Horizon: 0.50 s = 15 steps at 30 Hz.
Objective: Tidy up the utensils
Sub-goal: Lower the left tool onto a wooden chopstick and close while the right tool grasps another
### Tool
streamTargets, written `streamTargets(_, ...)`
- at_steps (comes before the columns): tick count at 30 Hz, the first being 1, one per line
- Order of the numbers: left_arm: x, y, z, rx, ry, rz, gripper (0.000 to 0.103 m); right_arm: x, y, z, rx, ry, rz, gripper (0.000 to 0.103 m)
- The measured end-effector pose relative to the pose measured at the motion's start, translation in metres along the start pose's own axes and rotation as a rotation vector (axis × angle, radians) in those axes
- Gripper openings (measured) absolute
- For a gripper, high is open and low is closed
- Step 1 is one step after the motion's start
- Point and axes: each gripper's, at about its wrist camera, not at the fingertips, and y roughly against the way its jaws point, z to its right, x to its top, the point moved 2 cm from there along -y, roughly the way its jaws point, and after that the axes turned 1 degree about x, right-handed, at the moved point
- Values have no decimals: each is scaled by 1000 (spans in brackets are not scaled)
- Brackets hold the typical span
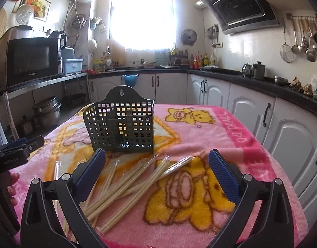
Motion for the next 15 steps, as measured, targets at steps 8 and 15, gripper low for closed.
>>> streamTargets(8,13,-26,-18,60,18,-69,93,18,-35,0,34,1,-59,97)
streamTargets(15,5,-59,-35,90,41,-211,93,23,-78,7,89,-3,-177,97)
